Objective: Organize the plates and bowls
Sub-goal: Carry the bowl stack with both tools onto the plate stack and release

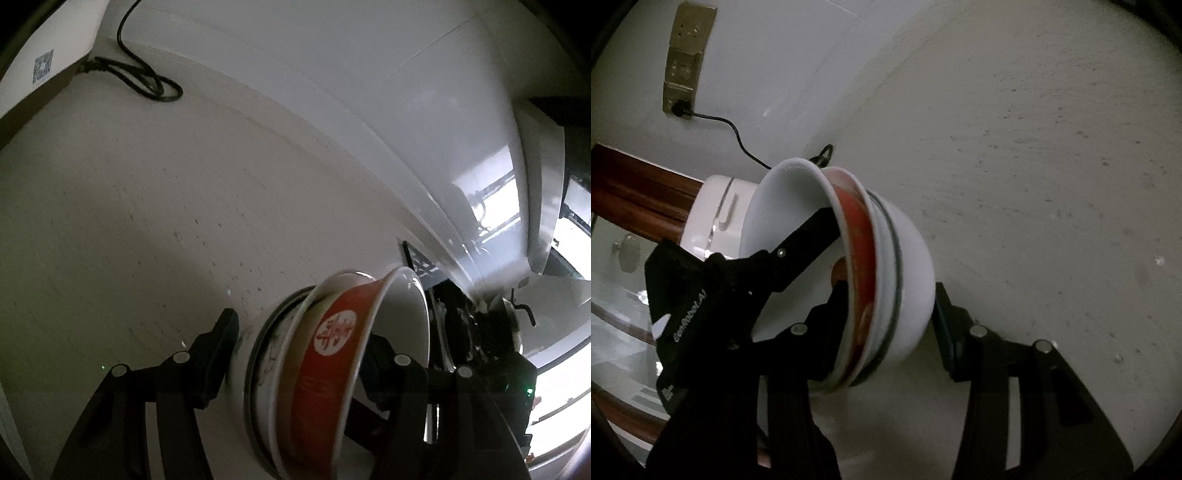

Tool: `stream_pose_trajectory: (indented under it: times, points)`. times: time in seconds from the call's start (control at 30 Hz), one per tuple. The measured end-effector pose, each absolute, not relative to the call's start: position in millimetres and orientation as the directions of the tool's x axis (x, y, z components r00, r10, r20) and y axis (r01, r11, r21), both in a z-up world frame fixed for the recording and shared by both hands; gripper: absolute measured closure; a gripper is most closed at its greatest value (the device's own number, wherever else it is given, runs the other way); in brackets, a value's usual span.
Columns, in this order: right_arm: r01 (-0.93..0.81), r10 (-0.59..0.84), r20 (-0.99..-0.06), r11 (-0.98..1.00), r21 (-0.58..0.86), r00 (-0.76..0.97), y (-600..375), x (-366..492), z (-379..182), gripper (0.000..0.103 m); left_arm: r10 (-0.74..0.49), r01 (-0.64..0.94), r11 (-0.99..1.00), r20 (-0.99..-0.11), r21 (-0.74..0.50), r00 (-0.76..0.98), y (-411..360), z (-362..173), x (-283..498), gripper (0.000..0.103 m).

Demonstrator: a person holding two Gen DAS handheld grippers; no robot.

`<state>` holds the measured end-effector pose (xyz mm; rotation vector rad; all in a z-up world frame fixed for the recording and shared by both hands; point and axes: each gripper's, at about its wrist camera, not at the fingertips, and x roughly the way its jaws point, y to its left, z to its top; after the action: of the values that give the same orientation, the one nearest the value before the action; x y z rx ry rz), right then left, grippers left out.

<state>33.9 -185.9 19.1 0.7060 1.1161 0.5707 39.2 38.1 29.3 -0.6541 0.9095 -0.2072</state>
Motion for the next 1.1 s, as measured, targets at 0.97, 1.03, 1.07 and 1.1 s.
stream_pose_trajectory:
  times: [0.97,1.03,1.07,1.1]
  points:
    - [-0.348,0.803,-0.559,0.594,0.725,0.205,-17,-27,83,0.055,-0.208,-0.252,0.753,-0.584,-0.608,0.785,189,80,-90,0.041]
    - [-0.359,0.8,-0.571,0.596,0.718,0.185,-1,-33,78,0.055,-0.203,-0.266,0.746,-0.588,-0.611,0.783,198,76,-95,0.04]
    - [-0.362,0.798,-0.576,0.597,0.716,0.179,3,-35,76,0.055,-0.202,-0.273,0.74,-0.59,-0.614,0.781,204,72,-96,0.04]
    - [-0.366,0.796,-0.581,0.599,0.712,0.171,10,-36,74,0.055,-0.203,-0.276,0.737,-0.591,-0.617,0.78,209,69,-98,0.04]
